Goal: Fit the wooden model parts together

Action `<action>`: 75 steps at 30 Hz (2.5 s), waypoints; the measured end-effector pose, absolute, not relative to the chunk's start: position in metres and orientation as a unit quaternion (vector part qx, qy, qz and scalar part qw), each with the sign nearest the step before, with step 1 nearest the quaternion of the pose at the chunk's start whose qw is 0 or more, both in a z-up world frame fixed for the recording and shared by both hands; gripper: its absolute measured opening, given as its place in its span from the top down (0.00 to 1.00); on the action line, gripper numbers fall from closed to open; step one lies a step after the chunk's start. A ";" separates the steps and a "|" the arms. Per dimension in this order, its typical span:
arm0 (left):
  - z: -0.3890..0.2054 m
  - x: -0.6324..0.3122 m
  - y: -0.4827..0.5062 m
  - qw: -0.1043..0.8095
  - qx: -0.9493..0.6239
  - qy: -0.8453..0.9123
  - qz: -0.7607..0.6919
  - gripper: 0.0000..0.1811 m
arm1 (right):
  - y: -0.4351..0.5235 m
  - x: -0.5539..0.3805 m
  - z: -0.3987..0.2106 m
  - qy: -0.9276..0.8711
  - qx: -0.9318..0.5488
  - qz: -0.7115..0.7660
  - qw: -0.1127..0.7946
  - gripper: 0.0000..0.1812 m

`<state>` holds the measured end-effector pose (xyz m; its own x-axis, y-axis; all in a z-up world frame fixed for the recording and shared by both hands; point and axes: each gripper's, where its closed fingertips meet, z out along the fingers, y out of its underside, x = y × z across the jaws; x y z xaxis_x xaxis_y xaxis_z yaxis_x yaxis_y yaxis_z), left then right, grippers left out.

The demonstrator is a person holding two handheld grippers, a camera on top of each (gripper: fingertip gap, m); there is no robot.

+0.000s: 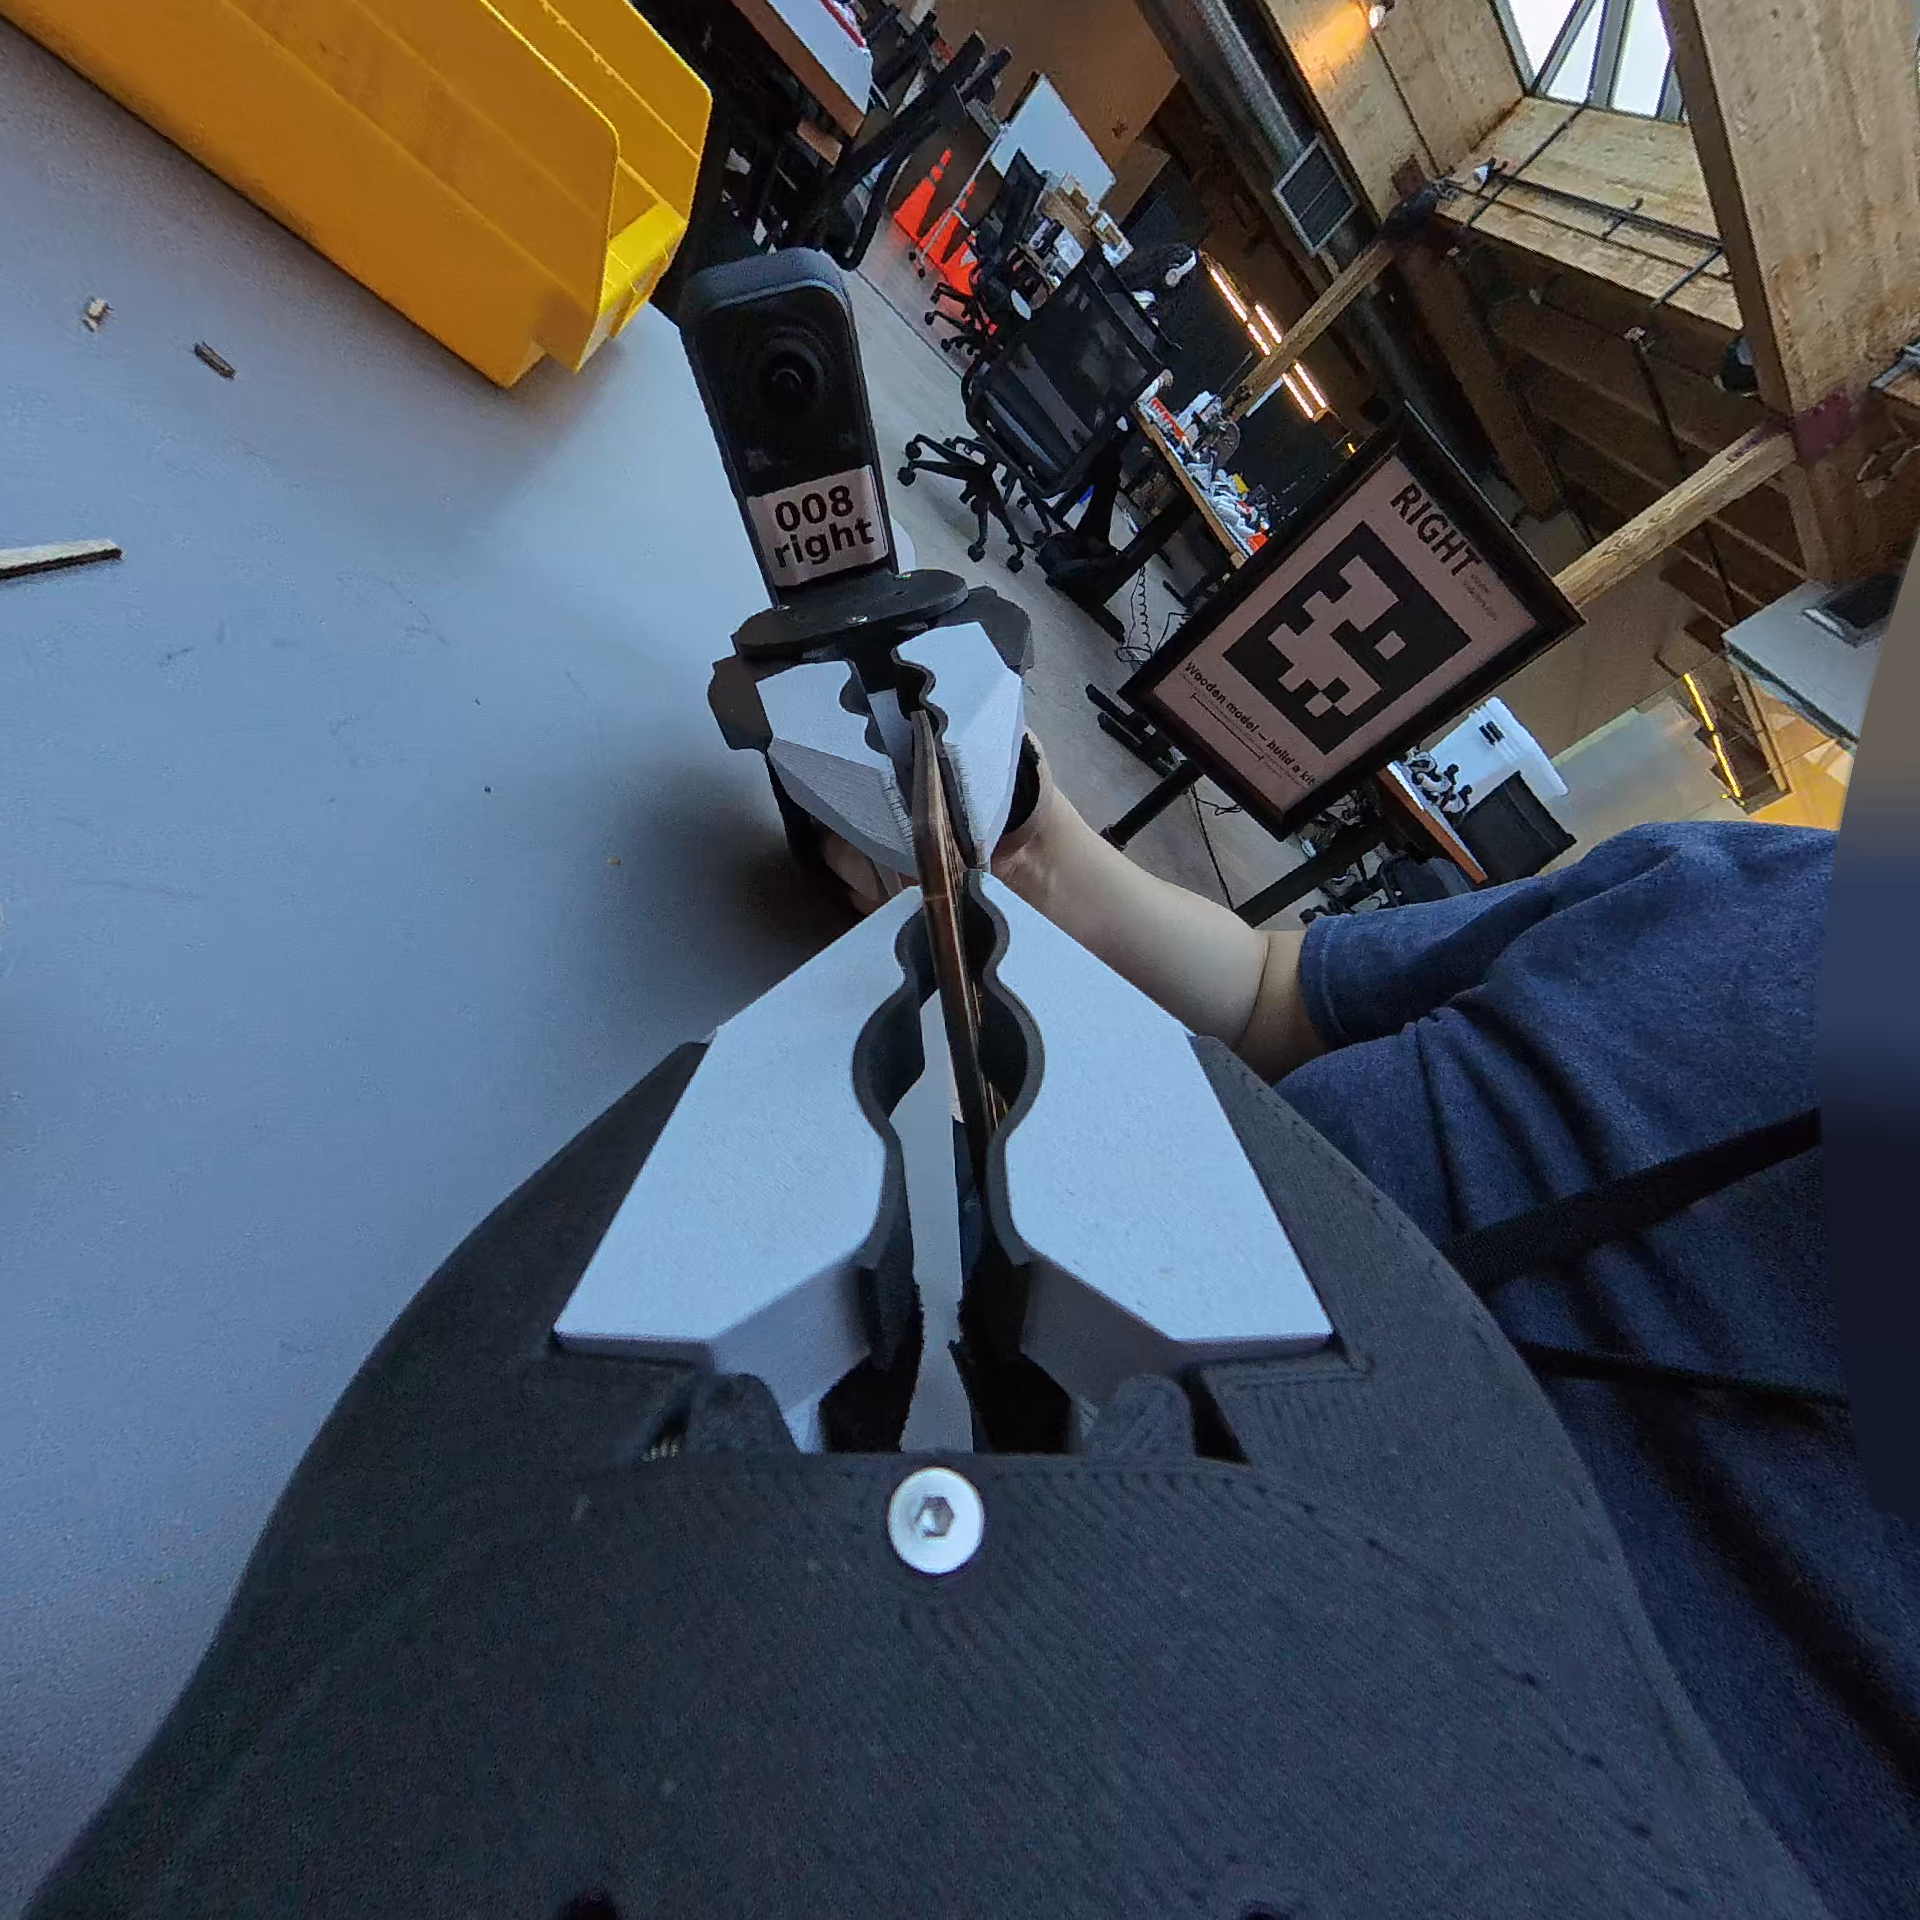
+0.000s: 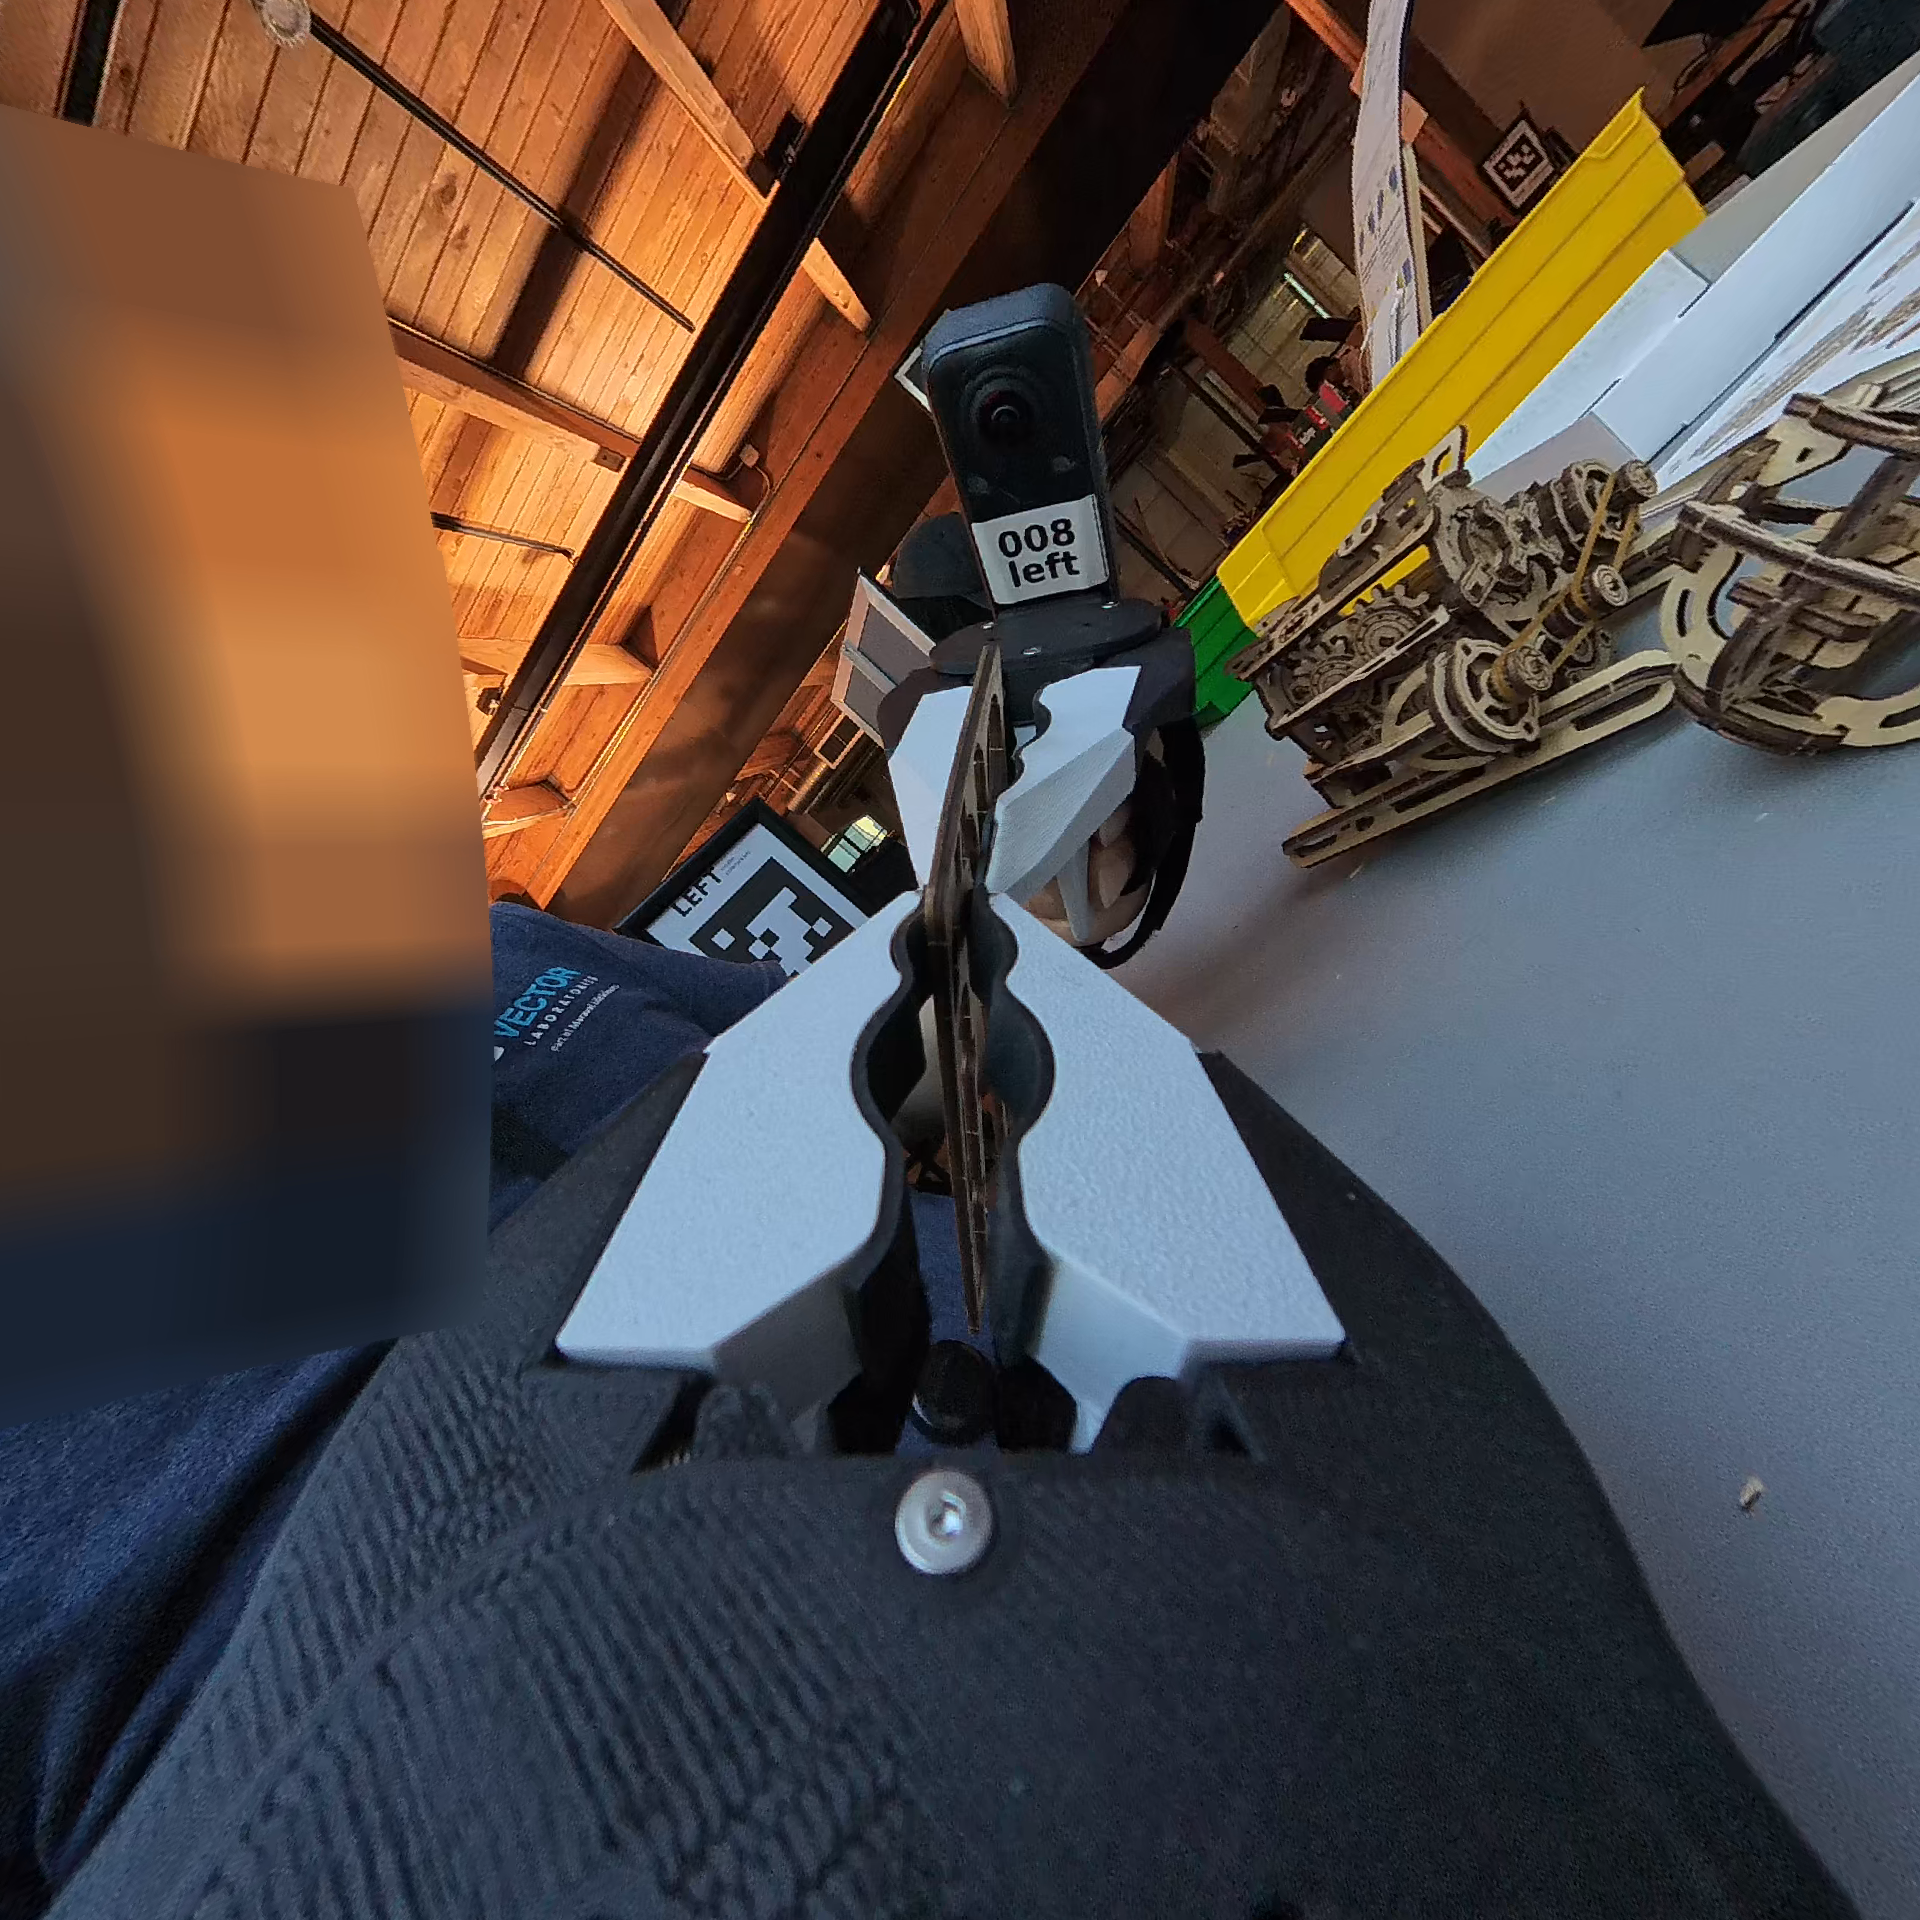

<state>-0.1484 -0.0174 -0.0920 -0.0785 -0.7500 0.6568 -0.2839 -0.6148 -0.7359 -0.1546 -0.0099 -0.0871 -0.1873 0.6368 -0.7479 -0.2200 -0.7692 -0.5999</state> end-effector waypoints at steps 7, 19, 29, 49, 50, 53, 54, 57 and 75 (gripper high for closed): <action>-0.093 -0.148 -0.016 0.197 -0.654 0.395 -0.614 0.99 | -0.008 -0.154 -0.087 -0.184 -0.573 0.740 0.300 1.00; -0.104 -0.150 0.002 0.242 -0.694 0.361 -0.574 0.99 | 0.013 -0.155 -0.099 -0.144 -0.613 0.703 0.331 0.99; -0.109 -0.151 0.006 0.250 -0.702 0.353 -0.566 0.99 | 0.017 -0.155 -0.105 -0.138 -0.631 0.683 0.341 0.99; -0.118 -0.158 0.006 0.262 -0.729 0.321 -0.545 0.99 | 0.017 -0.164 -0.117 -0.164 -0.666 0.645 0.338 0.99; -0.120 -0.159 0.006 0.264 -0.732 0.323 -0.539 1.00 | 0.018 -0.164 -0.119 -0.165 -0.672 0.639 0.338 0.99; -0.122 -0.161 0.006 0.266 -0.736 0.325 -0.531 0.99 | 0.017 -0.166 -0.121 -0.168 -0.677 0.632 0.337 0.98; -0.123 -0.161 0.007 0.266 -0.737 0.324 -0.530 1.00 | 0.018 -0.166 -0.122 -0.169 -0.679 0.630 0.338 0.98; -0.118 -0.159 0.007 0.273 -0.727 0.321 -0.543 0.99 | 0.019 -0.164 -0.118 -0.160 -0.667 0.643 0.340 0.97; -0.092 -0.160 0.015 0.335 -0.709 0.332 -0.524 0.80 | 0.009 -0.154 -0.104 -0.195 -0.648 0.667 0.312 1.00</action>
